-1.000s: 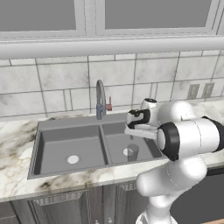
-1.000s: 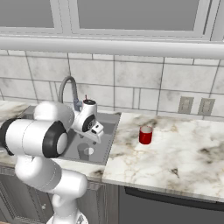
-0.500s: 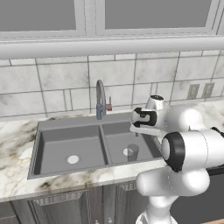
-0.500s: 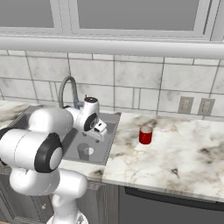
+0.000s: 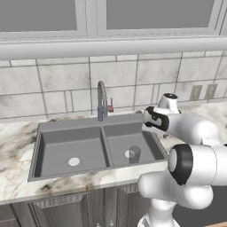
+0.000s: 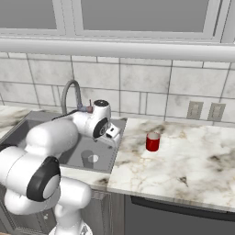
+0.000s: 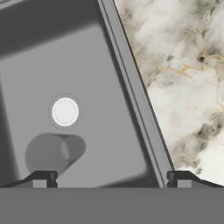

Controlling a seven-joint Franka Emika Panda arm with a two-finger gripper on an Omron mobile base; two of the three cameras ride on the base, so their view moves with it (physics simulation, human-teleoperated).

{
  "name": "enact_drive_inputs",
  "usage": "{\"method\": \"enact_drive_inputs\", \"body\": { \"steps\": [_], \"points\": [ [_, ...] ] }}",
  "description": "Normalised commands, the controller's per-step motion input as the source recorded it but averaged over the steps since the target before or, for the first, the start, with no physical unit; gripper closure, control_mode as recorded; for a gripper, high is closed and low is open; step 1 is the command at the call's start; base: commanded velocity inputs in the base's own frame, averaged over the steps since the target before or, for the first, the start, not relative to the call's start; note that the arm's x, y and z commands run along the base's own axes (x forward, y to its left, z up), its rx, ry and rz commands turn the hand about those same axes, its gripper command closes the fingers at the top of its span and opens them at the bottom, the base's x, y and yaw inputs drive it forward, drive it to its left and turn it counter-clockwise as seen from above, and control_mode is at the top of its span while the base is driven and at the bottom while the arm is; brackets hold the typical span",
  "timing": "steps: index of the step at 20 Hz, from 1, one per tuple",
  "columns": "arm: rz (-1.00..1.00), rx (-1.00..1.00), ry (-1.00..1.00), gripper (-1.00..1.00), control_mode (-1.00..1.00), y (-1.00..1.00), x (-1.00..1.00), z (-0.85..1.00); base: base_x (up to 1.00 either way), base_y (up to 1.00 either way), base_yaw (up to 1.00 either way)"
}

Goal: Move any existing items from the left basin to the right basin for drying. Then move the mug from the counter to the left basin of the sink for washing.

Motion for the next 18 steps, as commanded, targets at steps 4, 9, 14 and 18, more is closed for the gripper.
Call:
{"method": "enact_drive_inputs", "body": {
  "steps": [4, 9, 14, 18],
  "points": [
    [0.00, -0.02, -0.05, -1.00, -1.00, -0.41, -0.16, 0.25, 0.00, 0.00, 0.00],
    [0.00, -0.03, -0.08, -1.00, -1.00, -0.41, -0.19, 0.20, 0.00, 0.00, 0.00],
    [0.00, -0.04, -0.10, -1.00, -1.00, -0.43, -0.19, 0.18, 0.00, 0.00, 0.00],
    [0.00, -0.05, -0.06, -1.00, -1.00, -0.43, -0.16, 0.15, 0.00, 0.00, 0.00]
  ]
}}
